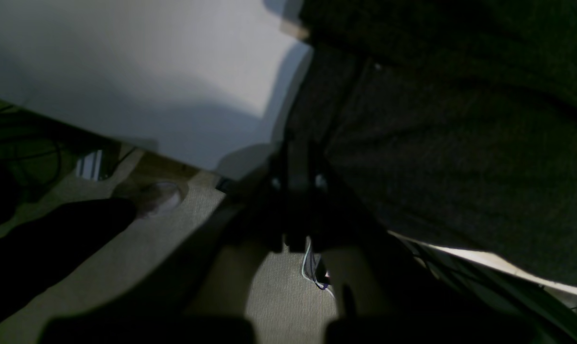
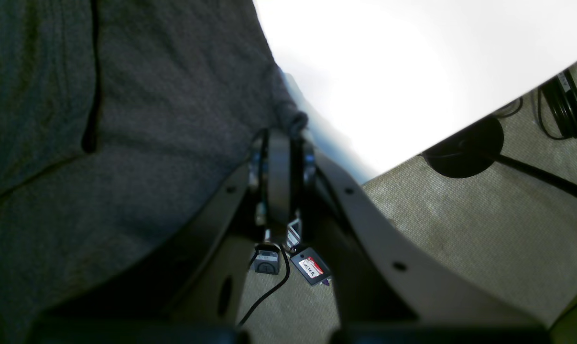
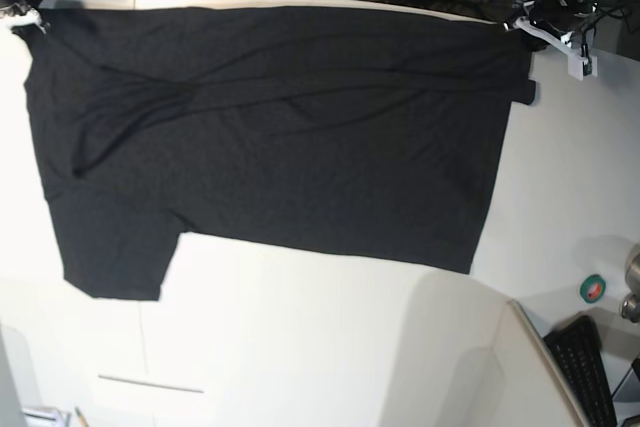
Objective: Layout the t-shirt on the table in an organized manner, then fold the t-shirt properly
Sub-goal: 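Hold the shirt edge with both grippers, keeping it stretched flat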
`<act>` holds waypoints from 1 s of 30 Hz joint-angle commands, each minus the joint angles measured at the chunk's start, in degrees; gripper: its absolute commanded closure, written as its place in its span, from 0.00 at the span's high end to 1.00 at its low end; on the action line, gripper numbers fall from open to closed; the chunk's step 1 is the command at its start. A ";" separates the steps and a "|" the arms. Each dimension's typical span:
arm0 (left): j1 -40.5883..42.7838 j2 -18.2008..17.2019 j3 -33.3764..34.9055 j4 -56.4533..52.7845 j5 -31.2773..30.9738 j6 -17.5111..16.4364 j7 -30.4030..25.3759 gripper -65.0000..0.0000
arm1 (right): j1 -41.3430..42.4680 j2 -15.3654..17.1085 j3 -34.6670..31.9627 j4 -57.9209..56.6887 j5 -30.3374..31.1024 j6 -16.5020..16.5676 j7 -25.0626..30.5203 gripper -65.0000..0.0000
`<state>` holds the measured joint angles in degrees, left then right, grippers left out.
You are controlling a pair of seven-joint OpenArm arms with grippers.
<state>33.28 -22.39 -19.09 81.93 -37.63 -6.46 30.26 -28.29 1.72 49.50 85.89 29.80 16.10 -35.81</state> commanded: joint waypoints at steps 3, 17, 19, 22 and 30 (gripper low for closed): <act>0.17 -0.77 -0.47 0.75 -0.13 -0.18 -0.68 0.00 | -0.32 0.79 0.31 0.84 0.40 0.21 0.96 0.00; 1.49 -0.51 -8.03 3.12 -0.48 -0.18 -0.68 0.80 | -1.82 0.88 0.75 2.95 0.66 0.21 1.31 0.59; 1.67 -0.42 -11.28 5.50 -0.48 -0.18 -0.68 0.86 | -1.99 0.88 0.75 4.71 0.66 0.21 1.40 0.59; 2.20 -0.42 -16.03 7.78 -0.48 -0.18 -0.68 0.86 | -0.67 1.67 0.75 6.46 0.48 0.21 1.48 0.59; 1.84 0.72 -17.79 7.96 -0.66 -0.18 -0.68 0.76 | 17.79 14.24 -5.85 -7.95 0.22 0.21 5.00 0.60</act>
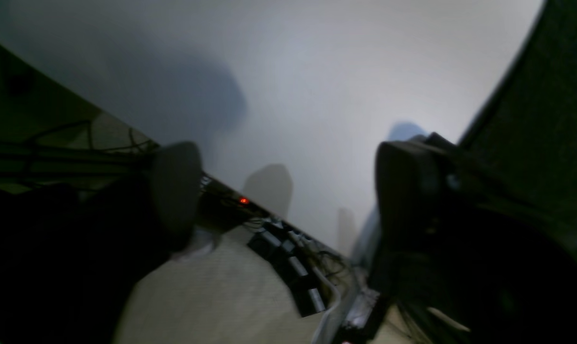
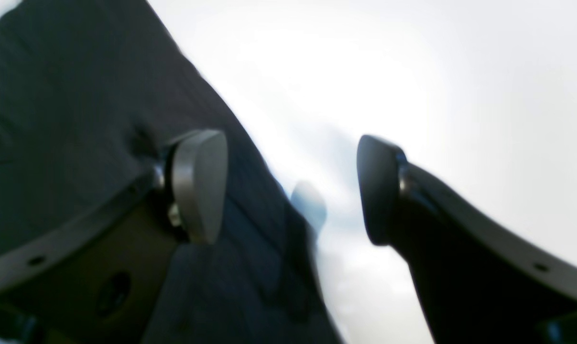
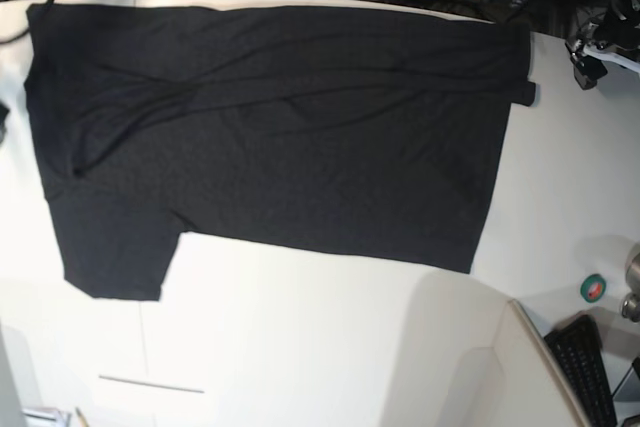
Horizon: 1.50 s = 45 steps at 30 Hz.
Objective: Layout the t-shirt on the table in an organized manner, then fold the t-shirt properly
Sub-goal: 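Hold the shirt edge with both grippers, keeping it stretched flat, then grasp the sleeve corner with the right gripper and tuck it inward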
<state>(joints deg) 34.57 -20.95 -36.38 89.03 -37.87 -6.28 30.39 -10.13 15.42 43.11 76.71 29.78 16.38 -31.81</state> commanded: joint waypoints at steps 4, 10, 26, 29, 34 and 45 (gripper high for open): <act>-0.06 0.69 -0.76 0.50 -0.42 -0.35 -0.81 0.35 | 14.31 6.69 -7.02 -17.67 0.24 -0.07 2.05 0.60; 0.11 1.30 -0.94 0.50 -0.15 -0.35 -0.81 0.00 | 28.55 10.91 -23.29 -42.55 0.24 -0.07 16.30 0.60; 0.20 1.13 -1.03 0.42 0.02 -0.35 -0.81 0.00 | 32.68 9.59 -37.18 -55.48 0.42 -0.25 27.46 0.00; -0.06 1.21 -0.94 0.42 0.02 -0.35 -0.81 0.00 | 31.01 9.50 -37.00 -51.34 0.68 -0.43 27.37 0.00; -0.15 1.21 -0.50 0.42 0.02 -0.35 -0.81 0.00 | 27.67 9.42 -37.00 -43.26 0.77 -0.43 27.29 0.00; -2.26 1.21 6.80 0.94 0.02 -0.35 -0.81 0.00 | 13.25 9.42 -35.07 -15.39 0.77 -8.16 24.65 0.00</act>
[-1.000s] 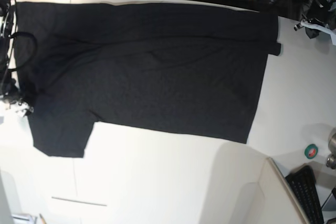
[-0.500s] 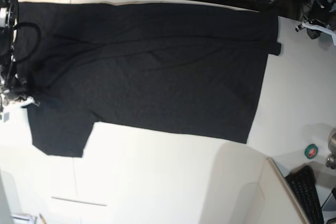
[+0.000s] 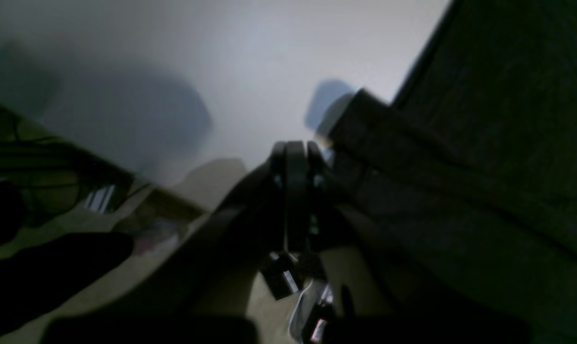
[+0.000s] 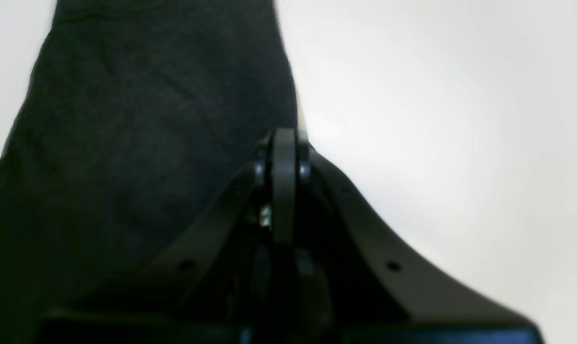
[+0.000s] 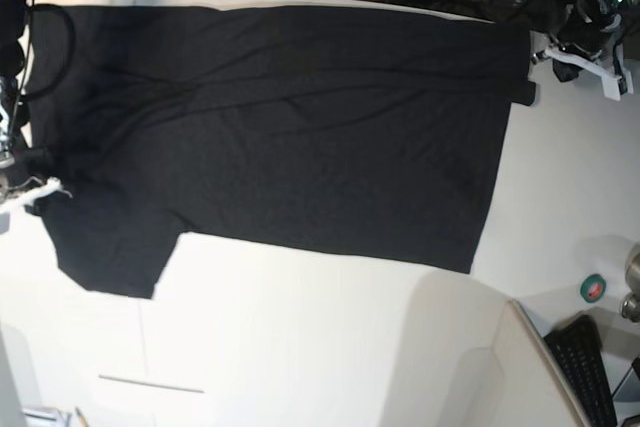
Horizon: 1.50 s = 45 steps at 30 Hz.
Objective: Layout the t-shirt on the table in an organized manner, then fold the t-shirt properly
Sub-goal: 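Grasp the sleeve corner with the right gripper and tuck it inward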
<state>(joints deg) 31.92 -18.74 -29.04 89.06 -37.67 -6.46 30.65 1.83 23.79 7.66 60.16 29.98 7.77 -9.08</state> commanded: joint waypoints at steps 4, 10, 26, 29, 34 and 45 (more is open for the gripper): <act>-0.67 -0.99 0.51 1.10 -0.18 -0.18 -1.07 0.00 | -1.78 1.04 0.91 7.66 0.57 0.36 -0.46 0.00; -2.16 -1.17 0.51 1.01 -0.18 -0.18 -1.07 0.00 | -6.79 -3.53 9.88 17.95 0.31 0.45 -8.54 0.00; -4.10 -1.17 0.33 0.57 -0.09 -0.18 -1.07 0.00 | -13.56 -13.99 11.37 25.60 0.57 0.45 -21.38 0.40; -4.10 -1.17 -0.02 0.48 -0.09 -0.18 -1.07 0.00 | -13.21 -13.99 12.78 27.79 0.57 0.45 -21.29 0.56; -4.10 -1.17 -0.11 0.48 -0.09 -0.18 -1.07 0.00 | -4.42 -13.64 21.39 22.61 0.22 0.45 -22.35 0.54; -4.19 -1.17 -0.11 0.48 -0.09 -0.18 -1.07 0.00 | 12.72 -6.96 23.15 -14.75 0.13 0.45 -19.01 0.54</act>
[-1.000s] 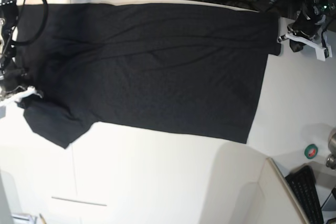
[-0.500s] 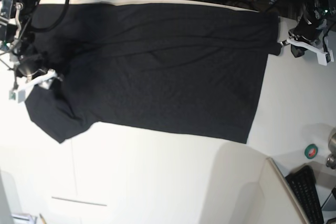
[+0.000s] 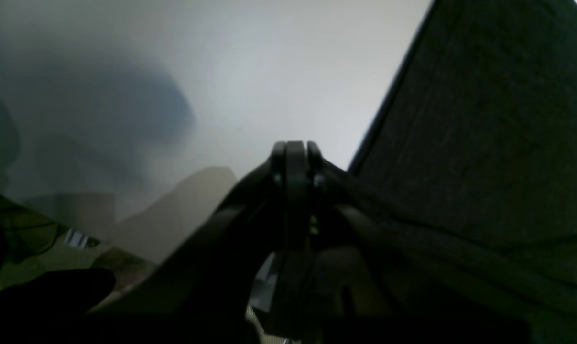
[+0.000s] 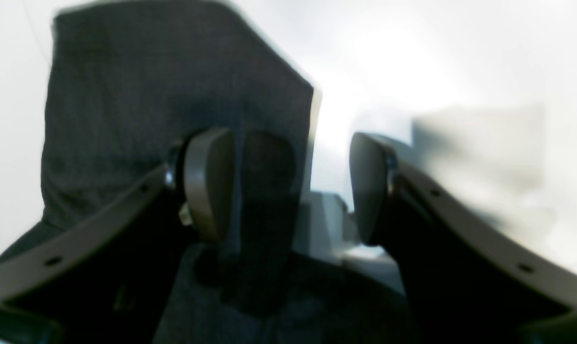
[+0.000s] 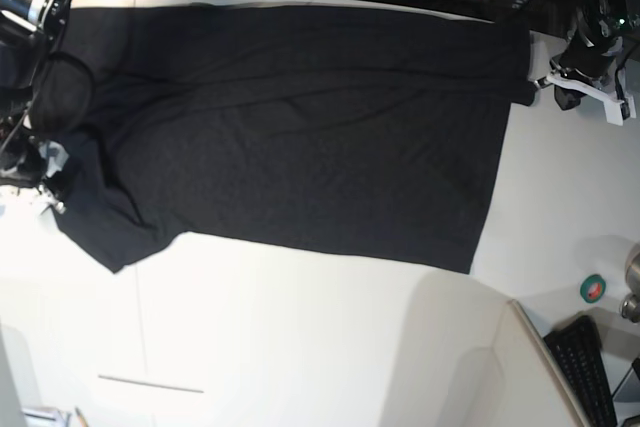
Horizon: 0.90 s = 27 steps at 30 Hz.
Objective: Layout the t-shirt on the table in an organized manner, then fold the t-shirt properly
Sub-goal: 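Grasp the sleeve corner with the right gripper and tuck it inward, then move the left gripper to the shirt's side edge and grasp it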
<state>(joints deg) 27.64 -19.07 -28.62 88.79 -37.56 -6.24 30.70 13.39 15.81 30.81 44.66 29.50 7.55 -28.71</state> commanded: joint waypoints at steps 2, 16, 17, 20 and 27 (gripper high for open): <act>0.10 -0.84 -0.52 0.74 -0.20 -0.40 -1.12 0.00 | 1.16 1.02 -1.14 0.13 0.61 0.67 1.32 0.54; 0.54 -1.81 -0.35 0.74 -0.20 -0.40 -1.12 0.00 | 1.07 0.85 -5.62 -0.05 0.61 0.67 1.59 0.53; 0.54 -1.81 -0.43 0.74 -0.20 -0.40 -1.12 0.00 | 0.99 0.85 -5.62 -0.05 0.61 0.67 1.59 0.52; 0.45 -1.81 -0.43 0.74 -0.20 -0.40 -1.12 0.00 | 0.90 0.85 -5.53 -0.23 0.61 0.67 2.47 0.32; -3.86 -4.89 3.35 0.74 -0.20 -0.40 -0.68 0.00 | 1.16 0.67 -5.53 -5.06 0.97 0.67 10.91 0.00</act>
<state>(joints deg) 24.03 -22.70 -24.60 88.49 -37.58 -6.44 31.16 13.50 15.53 25.12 39.00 30.46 8.16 -17.78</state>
